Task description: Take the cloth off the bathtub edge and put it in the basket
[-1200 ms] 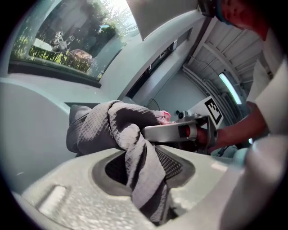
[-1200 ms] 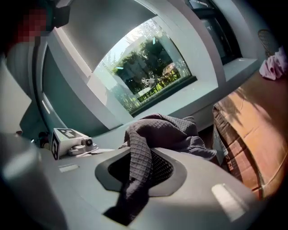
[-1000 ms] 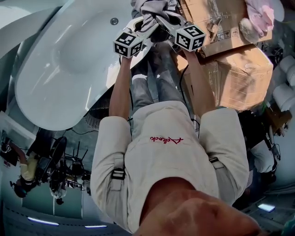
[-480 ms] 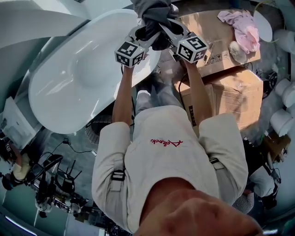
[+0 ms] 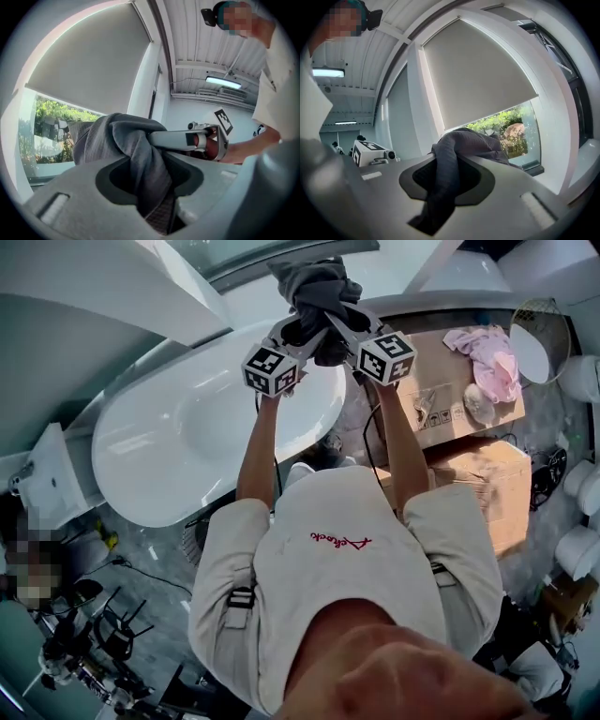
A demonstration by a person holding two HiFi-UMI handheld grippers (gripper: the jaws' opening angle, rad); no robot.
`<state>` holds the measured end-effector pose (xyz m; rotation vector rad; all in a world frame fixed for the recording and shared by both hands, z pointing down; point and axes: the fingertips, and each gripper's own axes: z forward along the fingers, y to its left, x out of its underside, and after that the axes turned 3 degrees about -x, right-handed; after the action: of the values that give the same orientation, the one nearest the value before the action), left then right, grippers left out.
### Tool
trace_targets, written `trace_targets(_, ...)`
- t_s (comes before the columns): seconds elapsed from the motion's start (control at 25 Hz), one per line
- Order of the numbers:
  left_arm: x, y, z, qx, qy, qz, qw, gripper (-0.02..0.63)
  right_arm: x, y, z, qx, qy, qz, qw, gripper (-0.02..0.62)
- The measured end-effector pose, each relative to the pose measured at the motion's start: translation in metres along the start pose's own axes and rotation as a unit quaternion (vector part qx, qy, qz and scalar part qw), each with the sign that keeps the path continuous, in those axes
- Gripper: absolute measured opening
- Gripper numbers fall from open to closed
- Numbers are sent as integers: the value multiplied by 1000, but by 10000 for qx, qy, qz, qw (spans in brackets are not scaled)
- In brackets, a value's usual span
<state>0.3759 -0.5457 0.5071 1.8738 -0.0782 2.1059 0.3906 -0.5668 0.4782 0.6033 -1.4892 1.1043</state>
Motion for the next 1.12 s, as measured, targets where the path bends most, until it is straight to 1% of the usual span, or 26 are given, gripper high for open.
trace_targets(0.16, -30, 4, -9, -125, -119, 214, 9996, 163, -28, 13, 7, -163, -114, -167, 9997, 78)
trace_targets(0.32, -46, 9, -19, -262, -234, 295, 9989, 163, -43, 25, 15, -299, -127, -321, 9990, 78)
trace_targets(0.52, -42, 12, -36, -481, -258, 232, 9982, 163, -36, 41, 24, -514, -21, -339, 9981, 78)
trace_targets(0.64, -37, 14, -48, -685, -280, 178, 9971, 163, -29, 52, 29, -717, 42, -329, 9969, 78)
trace_targets(0.76, -36, 19, -72, -994, -323, 181, 9944, 163, -24, 74, 40, -1032, 93, -361, 9940, 78)
trace_targets(0.88, -35, 25, -104, -1367, -389, 203, 9896, 163, -19, 105, 53, -1411, 144, -400, 9891, 78)
trace_targets(1.0, -36, 33, -147, -1816, -464, 200, 9821, 163, -12, 146, 72, -1856, 232, -444, 9813, 78)
trace_targets(1.12, -36, 42, -197, -2287, -526, 200, 9719, 163, -4, 194, 93, -2329, 318, -477, 9708, 78)
